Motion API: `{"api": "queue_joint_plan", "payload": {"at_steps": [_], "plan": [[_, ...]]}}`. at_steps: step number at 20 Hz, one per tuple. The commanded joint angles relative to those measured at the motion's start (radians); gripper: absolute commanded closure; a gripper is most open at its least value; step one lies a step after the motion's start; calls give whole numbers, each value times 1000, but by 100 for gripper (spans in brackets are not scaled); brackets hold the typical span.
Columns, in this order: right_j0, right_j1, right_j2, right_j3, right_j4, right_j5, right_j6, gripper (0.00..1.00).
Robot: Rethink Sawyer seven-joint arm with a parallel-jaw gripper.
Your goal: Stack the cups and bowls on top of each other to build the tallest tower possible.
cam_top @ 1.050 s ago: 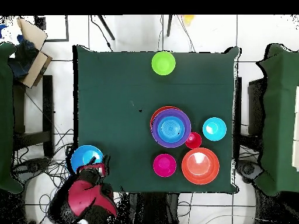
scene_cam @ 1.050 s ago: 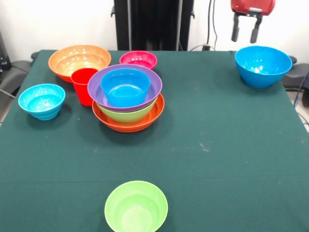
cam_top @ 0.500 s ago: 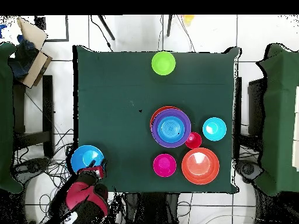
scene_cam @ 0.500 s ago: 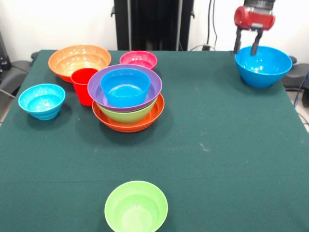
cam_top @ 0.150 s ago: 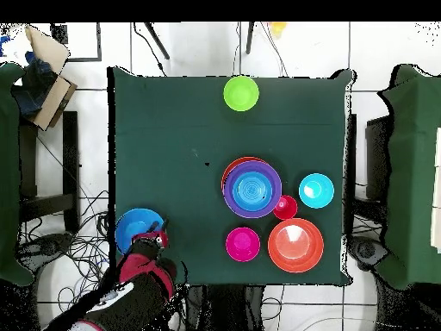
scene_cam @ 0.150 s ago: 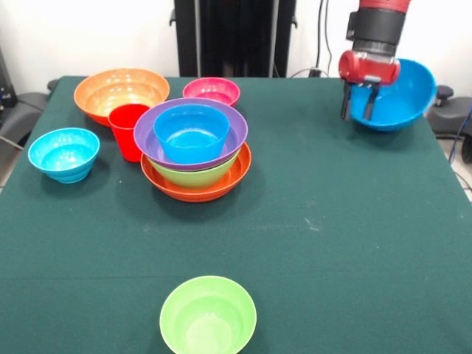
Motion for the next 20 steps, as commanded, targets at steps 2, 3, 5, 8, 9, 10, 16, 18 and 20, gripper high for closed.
{"api": "queue_joint_plan", "payload": {"at_steps": [2, 3, 5, 8, 9, 10, 16, 18, 20], "plan": [[-15, 82, 47, -107, 74, 10, 119, 100], [-13, 75, 43, -102, 75, 17, 116, 100], [-10, 62, 34, -93, 76, 30, 110, 100], [-36, 24, 47, -83, 40, 65, 102, 100], [-45, 12, 51, -80, 29, 76, 99, 100], [-61, -9, 61, -74, 10, 92, 96, 100], [-158, -148, 116, -32, -89, 198, 75, 100], [-189, -190, 136, -18, -114, 235, 70, 100], [-235, -256, 161, 4, -149, 289, 59, 100]]}}
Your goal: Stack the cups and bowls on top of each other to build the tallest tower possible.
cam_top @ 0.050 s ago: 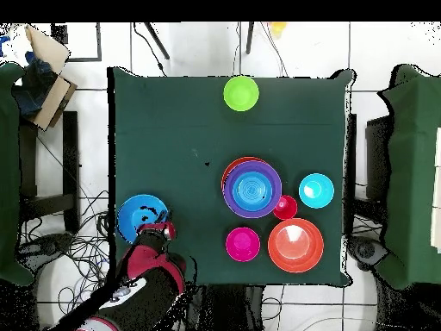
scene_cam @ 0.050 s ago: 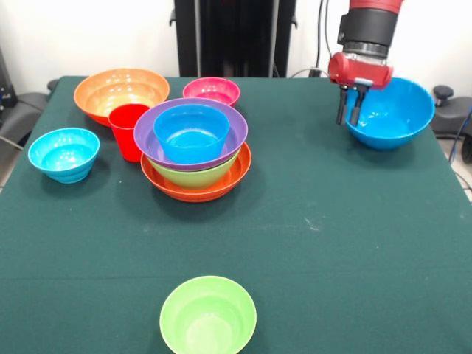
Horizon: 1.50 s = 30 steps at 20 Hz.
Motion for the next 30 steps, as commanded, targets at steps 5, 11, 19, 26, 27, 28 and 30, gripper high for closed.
{"api": "queue_joint_plan", "payload": {"at_steps": [5, 11, 19, 26, 27, 28, 30], "plan": [[-253, -271, 235, 33, -171, 365, 34, 100], [-356, -322, 324, 51, -219, 421, 21, 100], [-452, -398, 402, 65, -258, 506, -5, 100], [-526, -566, 435, 111, -272, 632, -62, 100], [-540, -585, 445, 120, -272, 649, -71, 100], [-567, -620, 468, 136, -265, 682, -93, 100], [-607, -676, 506, 165, -247, 734, -125, 100]]}}
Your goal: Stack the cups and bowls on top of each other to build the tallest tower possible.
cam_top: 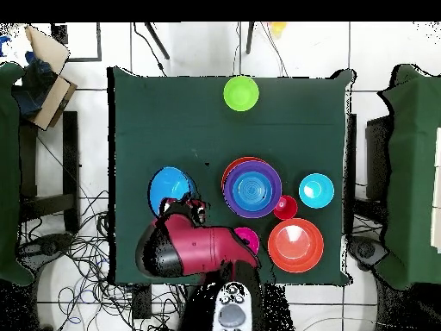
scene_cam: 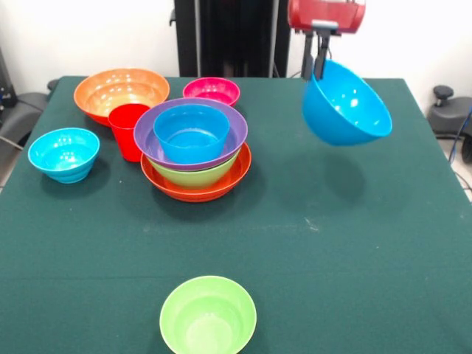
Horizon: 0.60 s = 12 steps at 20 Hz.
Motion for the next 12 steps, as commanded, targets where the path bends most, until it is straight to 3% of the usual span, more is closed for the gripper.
{"api": "queue_joint_plan", "payload": {"at_steps": [1, 9, 12], "plan": [[-98, -193, 197, 110, -32, 245, -137, 100], [-238, -285, 334, 178, -12, 299, -185, 100], [-326, -292, 405, 203, -26, 288, -217, 100]]}}
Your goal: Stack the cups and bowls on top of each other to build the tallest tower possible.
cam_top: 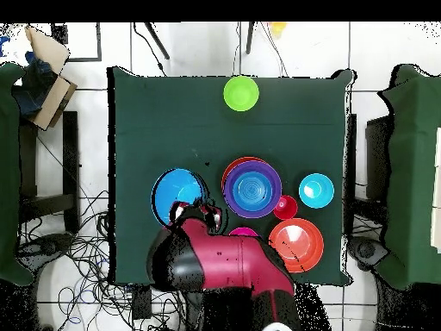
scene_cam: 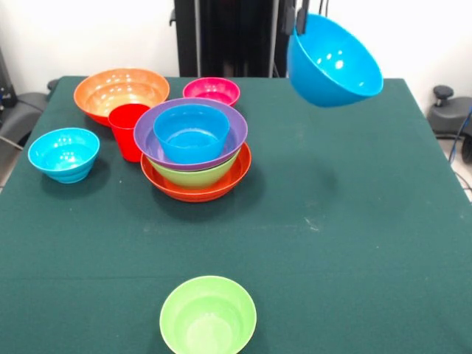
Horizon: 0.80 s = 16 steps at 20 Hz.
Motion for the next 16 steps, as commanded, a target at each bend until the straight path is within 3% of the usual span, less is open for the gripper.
{"api": "queue_joint_plan", "payload": {"at_steps": [1, 8, 16], "plan": [[-145, -66, 258, 117, -31, 100, -224, 100], [-353, -6, 382, 124, -159, 52, -274, 100], [-489, 41, 487, 130, -280, 38, -239, 100]]}}
